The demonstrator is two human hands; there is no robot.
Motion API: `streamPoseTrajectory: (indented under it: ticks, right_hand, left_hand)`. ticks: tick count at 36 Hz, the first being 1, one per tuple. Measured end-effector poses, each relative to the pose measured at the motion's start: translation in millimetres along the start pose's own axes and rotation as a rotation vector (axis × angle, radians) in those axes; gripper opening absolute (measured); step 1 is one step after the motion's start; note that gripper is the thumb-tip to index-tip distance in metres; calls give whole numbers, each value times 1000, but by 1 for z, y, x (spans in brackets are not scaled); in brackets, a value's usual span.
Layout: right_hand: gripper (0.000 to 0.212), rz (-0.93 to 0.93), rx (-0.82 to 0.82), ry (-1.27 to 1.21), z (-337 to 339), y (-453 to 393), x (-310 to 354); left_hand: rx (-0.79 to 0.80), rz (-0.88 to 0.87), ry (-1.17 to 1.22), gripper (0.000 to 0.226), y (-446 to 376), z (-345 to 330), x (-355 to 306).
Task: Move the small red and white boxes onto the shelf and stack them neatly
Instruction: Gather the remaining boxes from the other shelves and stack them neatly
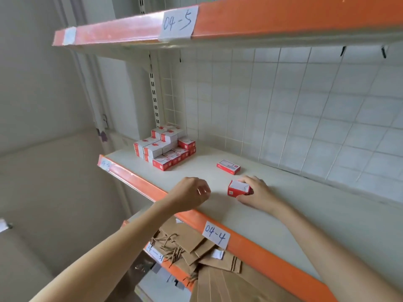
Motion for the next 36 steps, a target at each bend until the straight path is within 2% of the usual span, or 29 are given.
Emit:
streamPoseTrajectory:
  ticks: [2,5,6,8,10,11,17,23,26,31,36]
  right_hand:
    - [51,-9,82,-71,2,0,-5]
    - [40,-90,195,-523,8,5,-9]
    - [35,-120,154,-641,10,6,-11]
    - [29,-192,-63,-713,15,7,-19]
    - [33,-227,-279,-668,17,10,-26]
    - [35,-225,-328,-621,16,11,-25]
    - [24,-150,-407,-261,11,8,-20]
    - [30,-84,-331,-53,13,11,-23]
    - [34,-47,-271,1,12,16,-25]
    - [32,-72,-261,-29,14,20,-27]
    - [30,-80,-257,-19,14,21,-27]
  left_hand:
    - [39,-2,26,18,-15,-5,4]
    - [102,-16,159,27,-38,-14,2]
    - [125,-24,217,34,-45,-18,0]
    - [178,-43,290,49,-56,-27,-4]
    - [233,-78,316,59,-66,-37,-8]
    - [251,-98,315,60,-69,-41,-9]
    - [212,-110,488,43,-72,-46,9]
    - [204,-33,781,21,-74,-44,14]
    - [148,-3,736,12,-74,-40,16]
    - [88,-4,606,17,-77,-38,18]
    - [47,-21,721,9,-77,-40,22]
Point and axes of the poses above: each hand's wrist, its own y-axis away from the middle knuckle, its own z-axis out of the back of the hand, x = y × z, the point moved 5 cm from there along -y, towards the middle knuckle, and after that the axes turned 7 degrees about y, right-handed, at the moved point
